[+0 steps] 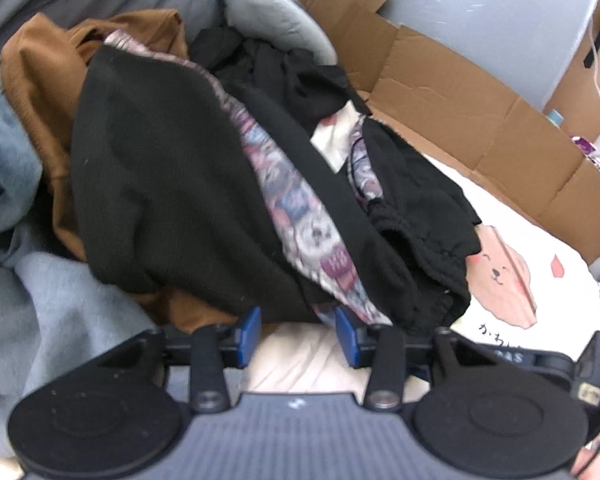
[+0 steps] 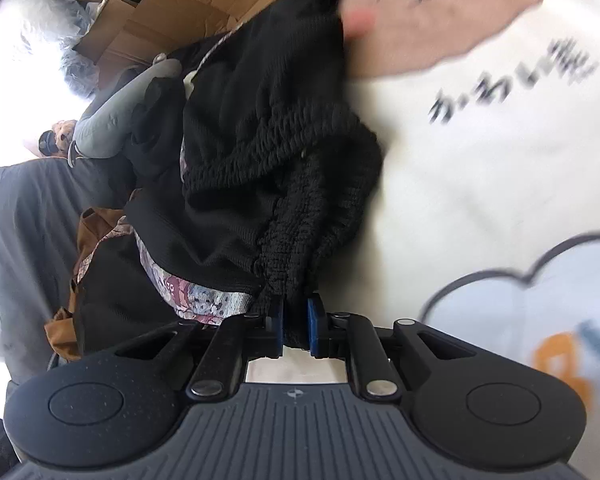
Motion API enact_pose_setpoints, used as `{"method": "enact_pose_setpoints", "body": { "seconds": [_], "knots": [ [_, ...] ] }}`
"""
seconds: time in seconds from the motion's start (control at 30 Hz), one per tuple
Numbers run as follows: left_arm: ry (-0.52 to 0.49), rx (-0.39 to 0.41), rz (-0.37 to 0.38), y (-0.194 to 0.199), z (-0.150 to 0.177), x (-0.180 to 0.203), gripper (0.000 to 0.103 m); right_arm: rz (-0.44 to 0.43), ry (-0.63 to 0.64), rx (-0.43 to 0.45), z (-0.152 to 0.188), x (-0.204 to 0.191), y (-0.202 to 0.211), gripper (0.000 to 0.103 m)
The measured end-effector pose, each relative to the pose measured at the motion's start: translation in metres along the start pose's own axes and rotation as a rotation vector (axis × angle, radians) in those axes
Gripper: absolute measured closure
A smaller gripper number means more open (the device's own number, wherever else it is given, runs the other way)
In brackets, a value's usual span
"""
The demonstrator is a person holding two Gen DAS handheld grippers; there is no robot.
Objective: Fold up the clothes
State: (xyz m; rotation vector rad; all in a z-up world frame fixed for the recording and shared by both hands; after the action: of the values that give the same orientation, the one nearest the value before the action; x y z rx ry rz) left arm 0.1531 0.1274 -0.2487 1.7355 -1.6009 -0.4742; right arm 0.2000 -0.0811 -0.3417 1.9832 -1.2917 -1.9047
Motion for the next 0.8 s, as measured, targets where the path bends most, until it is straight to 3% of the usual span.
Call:
{"method": "enact_pose_setpoints", "body": {
  "seconds": [0.5, 0.8],
  "knots": [
    [-0.097, 0.052, 0.054, -0.011, -0.018, 0.034, 0.057, 0.221, 0.206, -0.002, -0.091, 0.049, 0.100, 0.097],
    [-0.138, 0.068, 0.075, -0.019, -0.028, 0.051, 0.055, 0.354, 0.364, -0.063, -0.139, 0.074, 0.138, 0.098]
  ]
}}
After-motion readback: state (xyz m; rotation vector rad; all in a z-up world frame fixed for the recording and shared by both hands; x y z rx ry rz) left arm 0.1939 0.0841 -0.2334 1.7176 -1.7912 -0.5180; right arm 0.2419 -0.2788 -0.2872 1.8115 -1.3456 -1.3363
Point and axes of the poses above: each gripper's, at about its wrist camera, not at the fingertips, and y roughly against the way its jaws point, x to its right, z to its underside, the point moved 3 cm from there along -y, roughly the way its jaws point, and after that the axes turned 7 degrees about x, right-handed, at the moved point
